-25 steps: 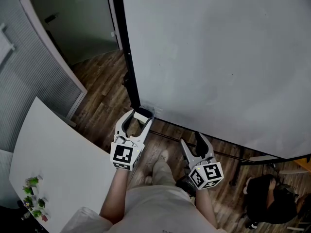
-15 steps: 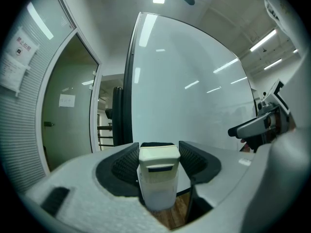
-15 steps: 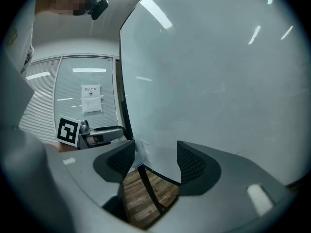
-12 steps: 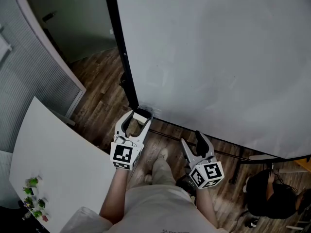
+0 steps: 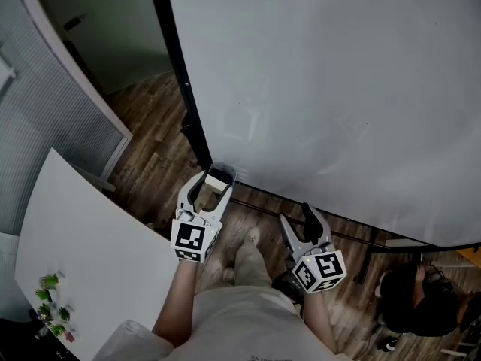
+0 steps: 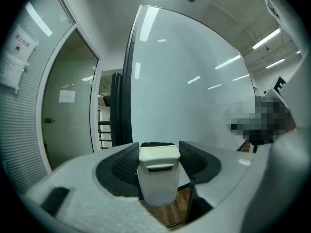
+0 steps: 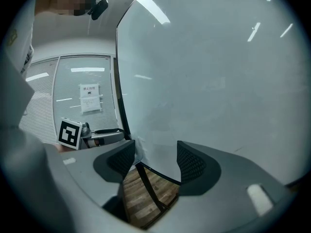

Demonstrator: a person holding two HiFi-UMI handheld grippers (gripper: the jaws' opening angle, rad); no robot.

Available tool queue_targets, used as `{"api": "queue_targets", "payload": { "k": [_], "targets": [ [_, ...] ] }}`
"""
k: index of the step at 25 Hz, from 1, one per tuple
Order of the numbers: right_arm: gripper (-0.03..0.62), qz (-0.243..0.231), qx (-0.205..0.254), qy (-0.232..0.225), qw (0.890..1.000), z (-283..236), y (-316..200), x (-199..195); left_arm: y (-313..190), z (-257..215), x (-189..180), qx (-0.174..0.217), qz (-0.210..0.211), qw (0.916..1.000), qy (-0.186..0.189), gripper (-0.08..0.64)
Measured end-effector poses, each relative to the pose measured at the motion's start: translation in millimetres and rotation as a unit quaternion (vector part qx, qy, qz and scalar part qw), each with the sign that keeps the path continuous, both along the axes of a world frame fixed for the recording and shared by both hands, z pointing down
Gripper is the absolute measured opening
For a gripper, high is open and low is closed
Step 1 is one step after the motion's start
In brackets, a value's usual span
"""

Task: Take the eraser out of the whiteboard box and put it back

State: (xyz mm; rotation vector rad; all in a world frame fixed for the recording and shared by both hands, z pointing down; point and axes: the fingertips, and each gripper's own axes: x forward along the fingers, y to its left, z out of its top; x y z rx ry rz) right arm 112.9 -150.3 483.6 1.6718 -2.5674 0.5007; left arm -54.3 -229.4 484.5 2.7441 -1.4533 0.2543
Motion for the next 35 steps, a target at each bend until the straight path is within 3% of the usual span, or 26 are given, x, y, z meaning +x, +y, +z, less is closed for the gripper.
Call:
{"api": "queue_targets", "payload": {
  "k": [13,30,35],
  "targets": [
    [0.273,0.002,-0.004,-0.002,1.0,0,-3,1,-4,6,4,-0.005,0.003,0.9998,-0.016,0.256],
    [0.273,0.002,0.006,-0.001,1.0,-6,1,-4,-2,5,-3,-0.012,0.002,0.9999,0.0,0.278],
    [0.273,0.0,0.015,-0.001,1.0,-13,7,-7,5,-17,-6,0.004,0.003,0.9997,0.026,0.278]
  ]
}}
